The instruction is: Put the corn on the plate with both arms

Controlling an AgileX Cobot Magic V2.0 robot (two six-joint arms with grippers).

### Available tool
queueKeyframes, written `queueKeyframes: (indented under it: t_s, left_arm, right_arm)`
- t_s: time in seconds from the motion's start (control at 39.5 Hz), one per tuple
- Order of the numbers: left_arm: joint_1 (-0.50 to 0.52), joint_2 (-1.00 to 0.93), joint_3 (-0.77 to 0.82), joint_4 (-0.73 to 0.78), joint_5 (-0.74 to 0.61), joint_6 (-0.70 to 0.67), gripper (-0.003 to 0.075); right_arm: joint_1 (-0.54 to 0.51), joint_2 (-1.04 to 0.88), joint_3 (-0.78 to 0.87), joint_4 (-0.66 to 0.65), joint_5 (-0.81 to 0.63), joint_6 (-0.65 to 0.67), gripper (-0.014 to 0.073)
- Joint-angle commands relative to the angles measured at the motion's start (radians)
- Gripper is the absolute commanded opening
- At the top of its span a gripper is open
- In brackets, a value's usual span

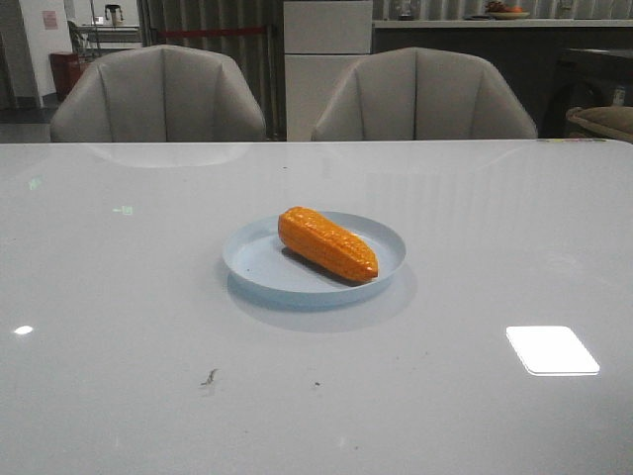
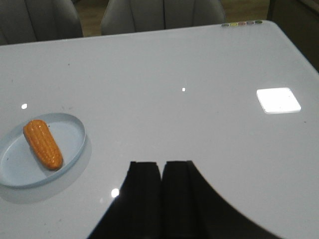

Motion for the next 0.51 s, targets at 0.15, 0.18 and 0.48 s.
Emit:
queueKeyframes:
  t_s: [0.15,0.18,0.48]
  left_arm:
    - [0.0,-0.019,0.036,-0.001,-0.087,-0.006,0.0094]
    - [0.0,-0.019,0.036,-0.001,-0.087,-0.006,0.0094]
    - [0.0,-0.019,0.036,-0.001,-0.089,-0.006,0.0094]
  right_arm:
    - [0.082,-0.187,0.219,-0.086,-0.376,0.016,0.0024]
    - [0.088,-0.208,0.246,-0.09,-0.392,0.016,0.0024]
    - [0.098,-0.372,0.501,-0.094,-0.472,0.016,0.0024]
